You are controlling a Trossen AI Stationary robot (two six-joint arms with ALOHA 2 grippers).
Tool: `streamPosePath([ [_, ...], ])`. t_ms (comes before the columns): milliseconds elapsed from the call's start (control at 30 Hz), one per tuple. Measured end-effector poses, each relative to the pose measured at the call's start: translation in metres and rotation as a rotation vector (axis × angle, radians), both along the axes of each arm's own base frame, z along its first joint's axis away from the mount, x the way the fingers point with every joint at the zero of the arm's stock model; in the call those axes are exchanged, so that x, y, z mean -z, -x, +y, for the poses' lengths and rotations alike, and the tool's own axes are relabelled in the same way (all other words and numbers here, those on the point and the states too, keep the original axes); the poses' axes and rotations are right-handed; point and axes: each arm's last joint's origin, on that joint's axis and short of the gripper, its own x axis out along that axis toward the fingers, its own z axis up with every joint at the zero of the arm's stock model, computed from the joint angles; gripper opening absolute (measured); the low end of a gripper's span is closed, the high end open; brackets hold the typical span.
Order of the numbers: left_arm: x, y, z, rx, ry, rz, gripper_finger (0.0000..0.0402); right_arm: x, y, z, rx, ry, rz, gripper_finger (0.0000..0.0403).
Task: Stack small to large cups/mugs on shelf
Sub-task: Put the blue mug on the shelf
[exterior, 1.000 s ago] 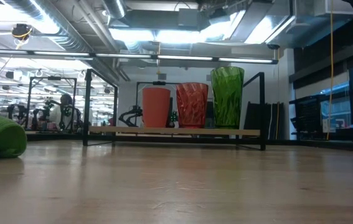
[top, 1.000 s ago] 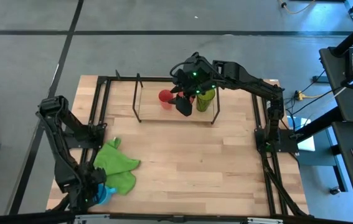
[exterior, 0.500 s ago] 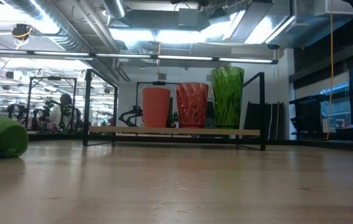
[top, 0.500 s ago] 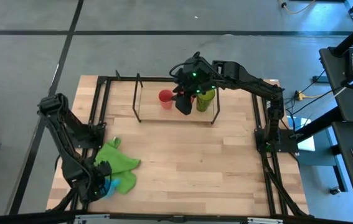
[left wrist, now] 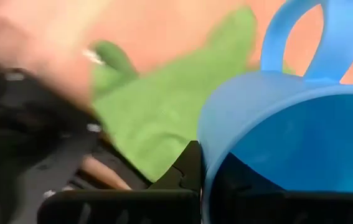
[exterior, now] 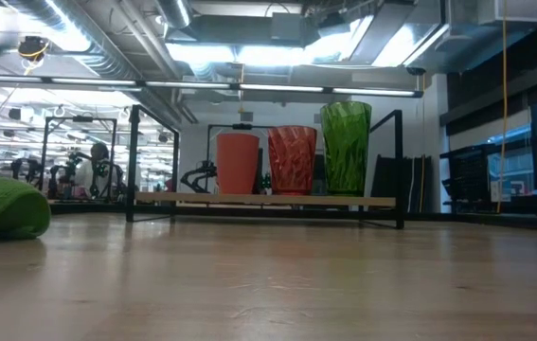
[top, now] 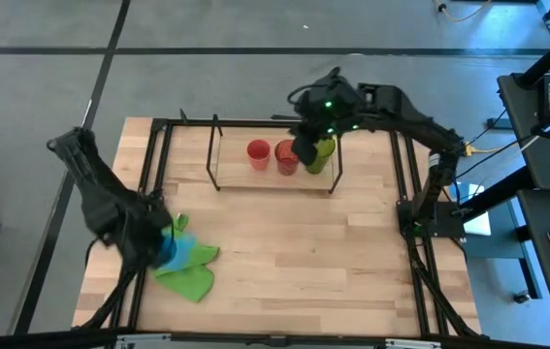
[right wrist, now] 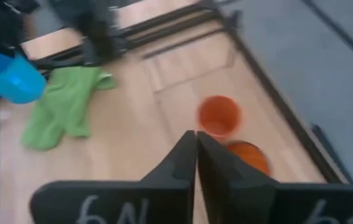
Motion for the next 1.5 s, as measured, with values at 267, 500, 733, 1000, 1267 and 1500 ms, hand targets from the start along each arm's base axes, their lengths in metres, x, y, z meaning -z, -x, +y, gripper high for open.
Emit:
streamPosePath([
  [267,-0.055,-0.024,0.064,-0.168,0.002,-0.214,0.0002,-0.017,0.035,-0.006,0.142,0.016,0.009,0.0024],
  [500,-0.089,-0.053,0.110,-0.254,-0.111,-0.269,0.0002,-0.016,0.041,-0.005,0.190,-0.010,0.032,0.0037],
  [733,-0.100,-0.094,0.167,-0.297,-0.269,-0.185,0.0002,-0.012,0.039,-0.006,0.208,-0.020,0.042,0.0038],
  [1000,-0.094,-0.122,0.248,-0.349,-0.167,-0.122,0.0002,-0.012,0.039,-0.006,0.189,-0.002,0.047,0.0038],
  [1267,-0.067,-0.116,0.285,-0.437,-0.031,-0.029,0.0002,-0.012,0.039,-0.005,0.172,0.013,0.055,0.0038],
  [1500,-0.066,-0.120,0.290,-0.524,-0.037,-0.074,0.0002,-0.012,0.039,-0.005,0.150,0.032,0.064,0.0038],
])
